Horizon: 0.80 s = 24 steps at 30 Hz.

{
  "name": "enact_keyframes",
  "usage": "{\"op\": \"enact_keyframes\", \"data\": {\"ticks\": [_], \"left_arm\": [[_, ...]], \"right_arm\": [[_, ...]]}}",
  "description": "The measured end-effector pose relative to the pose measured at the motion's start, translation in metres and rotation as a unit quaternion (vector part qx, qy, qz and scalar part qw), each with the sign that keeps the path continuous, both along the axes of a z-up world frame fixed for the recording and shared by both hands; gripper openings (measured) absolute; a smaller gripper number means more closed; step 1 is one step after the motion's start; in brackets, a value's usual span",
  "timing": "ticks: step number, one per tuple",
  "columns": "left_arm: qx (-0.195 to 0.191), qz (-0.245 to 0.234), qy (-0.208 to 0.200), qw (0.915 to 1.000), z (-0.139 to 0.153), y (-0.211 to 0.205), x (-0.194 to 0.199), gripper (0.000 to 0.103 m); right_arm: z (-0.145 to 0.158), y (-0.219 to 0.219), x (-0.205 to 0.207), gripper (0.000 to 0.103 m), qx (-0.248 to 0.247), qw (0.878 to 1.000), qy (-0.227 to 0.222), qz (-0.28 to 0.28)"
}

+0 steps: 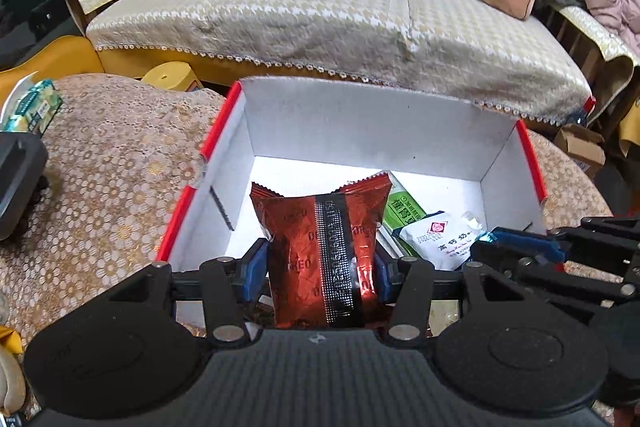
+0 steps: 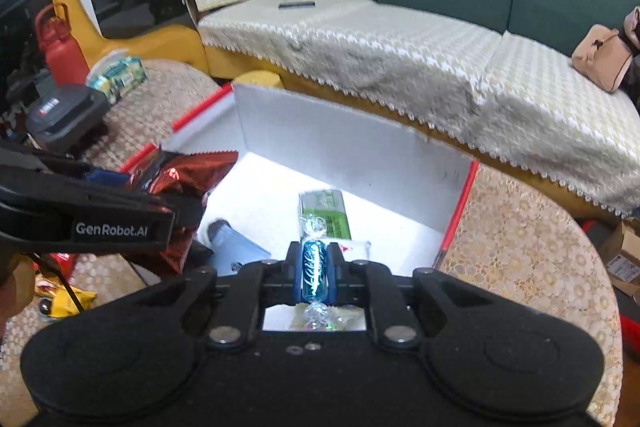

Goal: Organize snacks
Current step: 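Carry the bag and candy into the red box and open both grippers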

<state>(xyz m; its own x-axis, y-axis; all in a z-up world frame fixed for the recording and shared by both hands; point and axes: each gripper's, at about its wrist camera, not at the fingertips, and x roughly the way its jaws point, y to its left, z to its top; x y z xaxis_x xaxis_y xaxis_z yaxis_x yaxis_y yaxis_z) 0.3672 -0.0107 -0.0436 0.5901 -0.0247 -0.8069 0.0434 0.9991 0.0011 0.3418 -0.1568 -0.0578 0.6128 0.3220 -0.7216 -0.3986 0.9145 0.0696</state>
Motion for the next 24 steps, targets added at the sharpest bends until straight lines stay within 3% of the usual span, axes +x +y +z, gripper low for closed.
{"op": "enact_keyframes", "data": {"ticks": [6,13,24], "left_arm": [[0.018,-0.013,0.018,0.9996,-0.019,-0.008,0.01,0.051],[0.017,-0.013,0.04,0.999,-0.032,-0.008,0.017,0.05],[-0.019,-0.013,0.009,0.9997,-0.003,-0.001,-0.008,0.053]], "right_arm": [[-0.02,0.004,0.004,0.012,-0.015,1.0,0.021,-0.001],[-0.022,0.007,0.004,0.012,-0.021,1.0,0.018,0.002],[-0.001,-0.008,-0.01,0.013,0.028,1.0,0.009,-0.008]]}}
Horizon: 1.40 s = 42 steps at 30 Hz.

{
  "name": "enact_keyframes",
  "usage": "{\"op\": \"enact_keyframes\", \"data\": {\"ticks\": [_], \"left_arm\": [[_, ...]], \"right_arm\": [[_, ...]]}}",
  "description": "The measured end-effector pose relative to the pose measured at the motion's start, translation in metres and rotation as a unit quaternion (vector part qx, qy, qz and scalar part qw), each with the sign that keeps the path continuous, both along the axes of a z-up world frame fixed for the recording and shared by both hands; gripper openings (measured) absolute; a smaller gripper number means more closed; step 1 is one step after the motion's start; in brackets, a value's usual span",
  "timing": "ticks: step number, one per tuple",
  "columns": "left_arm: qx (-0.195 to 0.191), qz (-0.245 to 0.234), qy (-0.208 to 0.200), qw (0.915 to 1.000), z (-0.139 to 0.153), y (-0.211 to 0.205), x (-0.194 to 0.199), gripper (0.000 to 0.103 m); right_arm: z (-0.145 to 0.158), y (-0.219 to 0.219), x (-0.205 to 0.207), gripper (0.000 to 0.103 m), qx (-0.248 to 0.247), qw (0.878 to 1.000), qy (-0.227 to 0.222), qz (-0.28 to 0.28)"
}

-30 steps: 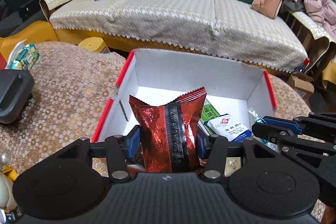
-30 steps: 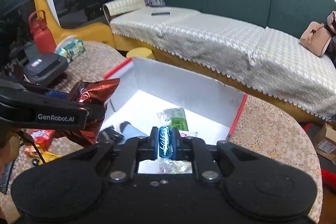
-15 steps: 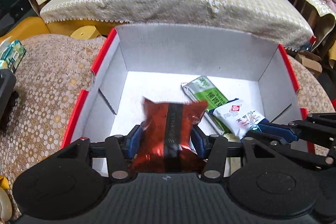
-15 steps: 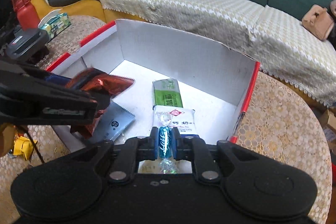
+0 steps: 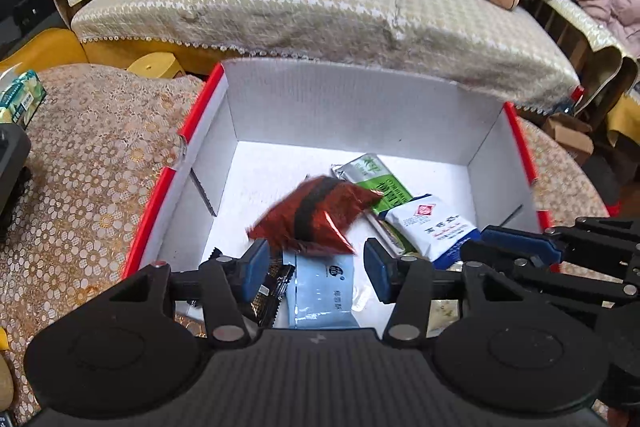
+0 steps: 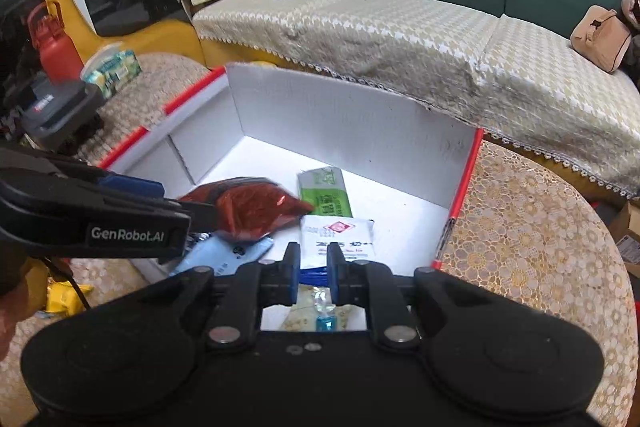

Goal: Organize snacks
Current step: 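Carry the bag and candy into the red box and open both grippers, then withdraw both tools from the box toward the remaining snacks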

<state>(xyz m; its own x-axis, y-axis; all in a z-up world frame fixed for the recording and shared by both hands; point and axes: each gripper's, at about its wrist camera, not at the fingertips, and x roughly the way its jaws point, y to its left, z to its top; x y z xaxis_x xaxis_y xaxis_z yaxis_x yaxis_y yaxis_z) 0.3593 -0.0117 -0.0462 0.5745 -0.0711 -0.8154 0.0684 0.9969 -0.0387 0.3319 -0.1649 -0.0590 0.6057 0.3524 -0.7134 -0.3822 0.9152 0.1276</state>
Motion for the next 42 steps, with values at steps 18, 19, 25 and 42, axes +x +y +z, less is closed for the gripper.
{"op": "enact_keyframes", "data": {"ticks": [18,19,25,42], "left_arm": [[-0.024,-0.002,-0.055,0.9982,0.06,0.022,-0.094,0.075],[-0.025,0.0,-0.058,0.998,0.062,0.026,-0.101,0.076],[-0.03,0.023,-0.064,0.9972,0.069,0.062,-0.143,0.079],[-0.056,0.133,-0.034,0.9889,0.019,0.155,-0.232,0.084]], "right_arm": [[0.047,0.0,-0.07,0.013,0.031,0.999,-0.033,0.004],[0.048,0.0,-0.076,0.013,0.033,0.999,-0.035,0.006],[0.051,0.009,-0.109,0.014,0.041,0.998,-0.035,0.027],[0.018,0.068,-0.172,0.014,0.053,0.994,0.013,0.097]]}}
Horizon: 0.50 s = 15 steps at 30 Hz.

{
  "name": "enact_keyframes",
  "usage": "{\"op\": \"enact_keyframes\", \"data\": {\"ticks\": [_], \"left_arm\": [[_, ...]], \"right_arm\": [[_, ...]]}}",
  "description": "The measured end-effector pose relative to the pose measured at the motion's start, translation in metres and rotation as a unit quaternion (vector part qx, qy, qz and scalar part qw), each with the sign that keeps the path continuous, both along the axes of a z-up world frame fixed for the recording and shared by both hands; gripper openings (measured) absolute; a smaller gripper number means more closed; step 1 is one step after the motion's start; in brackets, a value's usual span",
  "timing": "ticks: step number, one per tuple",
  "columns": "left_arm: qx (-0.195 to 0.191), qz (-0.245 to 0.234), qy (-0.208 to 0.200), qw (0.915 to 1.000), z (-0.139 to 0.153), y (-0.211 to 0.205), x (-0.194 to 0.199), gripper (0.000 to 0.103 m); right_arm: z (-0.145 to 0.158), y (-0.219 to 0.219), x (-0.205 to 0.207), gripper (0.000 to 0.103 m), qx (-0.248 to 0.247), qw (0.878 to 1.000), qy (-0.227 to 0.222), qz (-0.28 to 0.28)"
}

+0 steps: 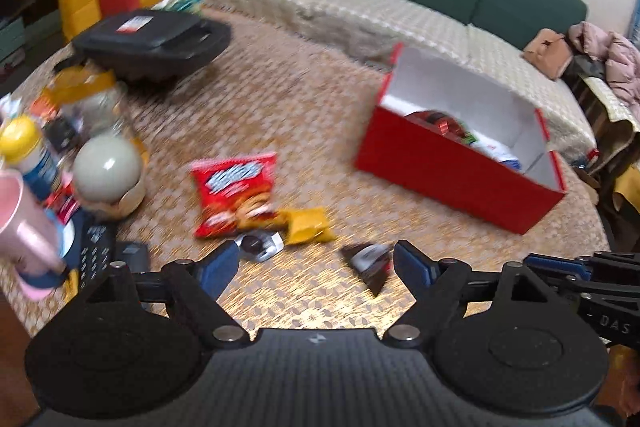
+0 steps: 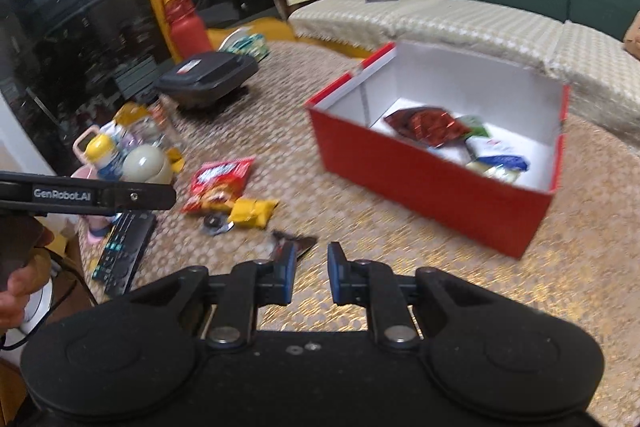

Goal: Organize snacks
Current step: 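Withdraw both tools from the box toward the remaining snacks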

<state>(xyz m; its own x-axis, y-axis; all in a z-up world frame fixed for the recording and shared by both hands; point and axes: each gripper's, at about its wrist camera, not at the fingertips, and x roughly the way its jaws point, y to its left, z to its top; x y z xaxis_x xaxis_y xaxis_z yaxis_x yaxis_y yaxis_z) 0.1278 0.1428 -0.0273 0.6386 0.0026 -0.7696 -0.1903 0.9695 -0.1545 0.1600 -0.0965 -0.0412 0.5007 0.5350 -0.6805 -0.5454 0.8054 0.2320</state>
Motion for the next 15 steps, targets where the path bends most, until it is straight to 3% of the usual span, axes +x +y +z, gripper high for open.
{"op": "enact_keyframes", "data": {"ticks": [10,15], "left_arm": [[-0.012,0.063,0.031,0.9975,-0.038,0.044,0.019,0.084],[-0.028,0.062,0.045,0.9967,-0.054,0.049,0.028,0.084]], "right_arm": [[-0.031,0.043,0.01,0.014,-0.023,0.997,0.017,0.065],[-0.045,0.057,0.026,0.015,-0.026,0.996,0.025,0.077]]}}
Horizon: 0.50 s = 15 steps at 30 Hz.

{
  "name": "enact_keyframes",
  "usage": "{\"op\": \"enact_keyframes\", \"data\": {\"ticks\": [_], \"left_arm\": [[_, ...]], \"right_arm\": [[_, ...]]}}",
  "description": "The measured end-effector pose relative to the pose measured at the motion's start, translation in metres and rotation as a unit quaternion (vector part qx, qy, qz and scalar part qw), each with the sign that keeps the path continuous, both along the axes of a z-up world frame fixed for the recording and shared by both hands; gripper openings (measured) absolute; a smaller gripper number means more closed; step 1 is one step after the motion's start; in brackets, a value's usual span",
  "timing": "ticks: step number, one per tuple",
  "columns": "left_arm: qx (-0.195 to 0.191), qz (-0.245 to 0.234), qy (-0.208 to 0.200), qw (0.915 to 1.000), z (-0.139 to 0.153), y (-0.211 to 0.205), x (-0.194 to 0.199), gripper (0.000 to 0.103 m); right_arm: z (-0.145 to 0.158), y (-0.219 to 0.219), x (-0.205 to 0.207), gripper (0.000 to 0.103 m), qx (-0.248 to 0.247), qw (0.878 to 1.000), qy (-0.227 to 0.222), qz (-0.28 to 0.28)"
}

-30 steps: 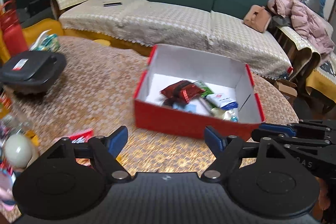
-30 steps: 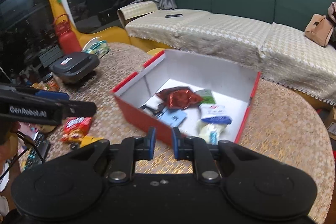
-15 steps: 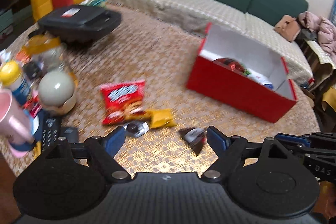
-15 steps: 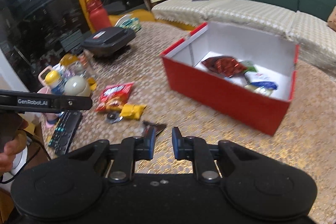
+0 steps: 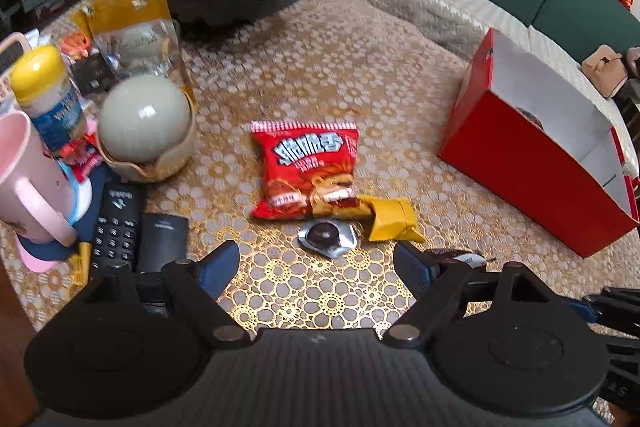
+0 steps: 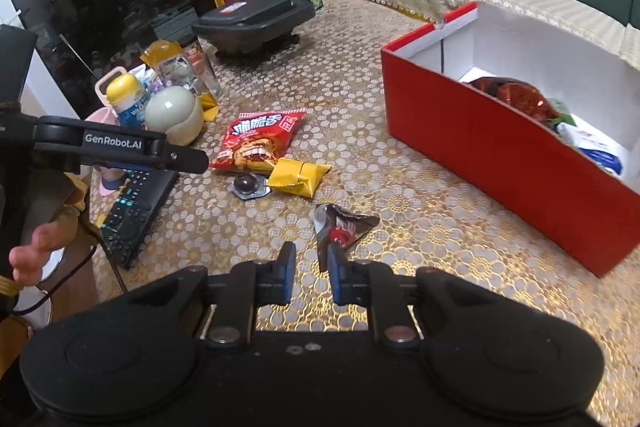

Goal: Organize snacks
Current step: 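Withdraw both tools from the box toward the remaining snacks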

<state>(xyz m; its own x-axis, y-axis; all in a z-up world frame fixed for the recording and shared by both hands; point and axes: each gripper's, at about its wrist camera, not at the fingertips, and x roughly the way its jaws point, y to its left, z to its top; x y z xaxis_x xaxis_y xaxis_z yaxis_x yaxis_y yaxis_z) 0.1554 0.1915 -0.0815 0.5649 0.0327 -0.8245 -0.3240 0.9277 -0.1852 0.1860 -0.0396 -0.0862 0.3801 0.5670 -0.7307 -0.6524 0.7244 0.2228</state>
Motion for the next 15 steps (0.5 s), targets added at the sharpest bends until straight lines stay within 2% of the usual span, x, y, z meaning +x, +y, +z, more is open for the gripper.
{"op": "enact_keyframes", "data": {"ticks": [4,7,10,13,15], "left_arm": [[-0.03,-0.032,-0.001,0.9991,-0.003,-0.014,0.002,0.084],[-0.057,-0.033,0.005,0.9978,-0.004,-0.022,0.01,0.084],[-0.054,-0.031,0.027,0.9977,-0.004,-0.033,0.02,0.084],[-0.07,-0.034,0.041,0.9961,-0.004,-0.042,0.024,0.084],[-0.06,-0.029,0.057,0.9962,-0.005,-0.048,0.025,0.084]], "right_arm": [[-0.004,0.0,0.002,0.015,0.019,1.0,-0.01,0.012],[-0.005,0.006,-0.003,0.015,0.006,0.999,-0.043,0.026],[-0.005,0.012,-0.012,0.015,0.003,0.996,-0.084,0.038],[-0.003,0.017,-0.022,0.015,-0.006,0.992,-0.112,0.055],[-0.002,0.019,-0.027,0.015,-0.008,0.989,-0.136,0.056]]}}
